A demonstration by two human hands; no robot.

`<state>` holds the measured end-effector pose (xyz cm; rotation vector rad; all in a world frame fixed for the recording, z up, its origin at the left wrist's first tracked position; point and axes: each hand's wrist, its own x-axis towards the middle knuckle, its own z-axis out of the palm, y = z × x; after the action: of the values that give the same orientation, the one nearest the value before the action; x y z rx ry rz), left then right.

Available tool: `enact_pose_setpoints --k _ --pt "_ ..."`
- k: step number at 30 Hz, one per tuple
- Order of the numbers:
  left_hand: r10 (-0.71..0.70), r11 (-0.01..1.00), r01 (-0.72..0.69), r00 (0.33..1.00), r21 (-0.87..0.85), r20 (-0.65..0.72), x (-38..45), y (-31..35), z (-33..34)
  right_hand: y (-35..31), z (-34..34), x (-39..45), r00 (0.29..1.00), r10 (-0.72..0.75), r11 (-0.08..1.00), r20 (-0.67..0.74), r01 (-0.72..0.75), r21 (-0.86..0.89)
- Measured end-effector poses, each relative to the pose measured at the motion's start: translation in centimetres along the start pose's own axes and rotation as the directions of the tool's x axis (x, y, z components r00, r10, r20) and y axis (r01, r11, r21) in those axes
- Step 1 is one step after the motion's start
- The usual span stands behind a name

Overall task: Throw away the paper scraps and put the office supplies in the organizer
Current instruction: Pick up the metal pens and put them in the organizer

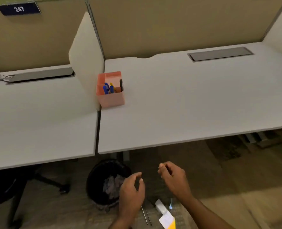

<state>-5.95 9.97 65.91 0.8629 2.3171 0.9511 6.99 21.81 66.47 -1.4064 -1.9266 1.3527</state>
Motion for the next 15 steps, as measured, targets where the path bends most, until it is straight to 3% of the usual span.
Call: enact_pose_setpoints --k 7,15 --pt "-0.116 0.988 0.094 0.974 0.120 0.194 -11.2 -2.0 7.5 9.5 -5.1 -7.1 0.983 0.186 0.983 0.003 -0.186 -0.005" --pt "-0.248 0.967 0.201 0.881 0.156 0.403 -11.9 -10.8 13.9 21.0 -1.8 -11.2 0.916 0.400 0.916 -0.035 -0.401 -0.004"
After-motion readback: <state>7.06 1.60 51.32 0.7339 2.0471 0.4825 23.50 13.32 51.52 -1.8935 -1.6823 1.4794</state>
